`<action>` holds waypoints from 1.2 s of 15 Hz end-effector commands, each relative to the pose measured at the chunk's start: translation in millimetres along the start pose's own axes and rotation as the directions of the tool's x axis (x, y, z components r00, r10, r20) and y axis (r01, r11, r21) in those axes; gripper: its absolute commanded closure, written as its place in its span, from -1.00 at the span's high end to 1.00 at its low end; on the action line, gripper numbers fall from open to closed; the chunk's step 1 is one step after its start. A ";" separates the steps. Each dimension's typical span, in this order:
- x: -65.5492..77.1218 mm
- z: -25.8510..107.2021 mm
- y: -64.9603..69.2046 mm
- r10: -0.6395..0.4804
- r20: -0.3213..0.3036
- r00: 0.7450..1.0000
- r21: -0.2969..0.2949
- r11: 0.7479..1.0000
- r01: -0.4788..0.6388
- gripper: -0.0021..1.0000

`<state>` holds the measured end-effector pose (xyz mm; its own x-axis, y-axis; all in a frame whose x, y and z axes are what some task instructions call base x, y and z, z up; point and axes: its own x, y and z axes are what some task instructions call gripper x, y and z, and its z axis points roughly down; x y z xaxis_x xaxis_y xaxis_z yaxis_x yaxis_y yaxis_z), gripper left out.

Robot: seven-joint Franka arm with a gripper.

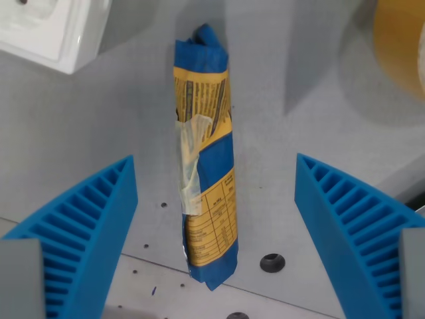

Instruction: Pick up the blue bag

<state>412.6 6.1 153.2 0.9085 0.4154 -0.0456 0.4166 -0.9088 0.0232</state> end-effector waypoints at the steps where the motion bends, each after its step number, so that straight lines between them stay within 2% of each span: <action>1: 0.8 14.2 -3.2 -0.024 -0.095 0.995 -0.078 0.997 0.016 1.00; 4: 0.4 29.1 -1.1 -0.016 -0.087 0.996 -0.079 0.997 0.009 1.00; 5: 1.1 34.0 -0.1 -0.015 -0.087 0.996 -0.083 0.997 0.008 -1.00; 18: 1.1 34.0 -0.1 -0.015 -0.087 0.996 -0.083 0.997 0.008 -1.00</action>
<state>417.7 9.0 116.5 0.9072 0.4200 -0.0241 0.4205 -0.9071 0.0200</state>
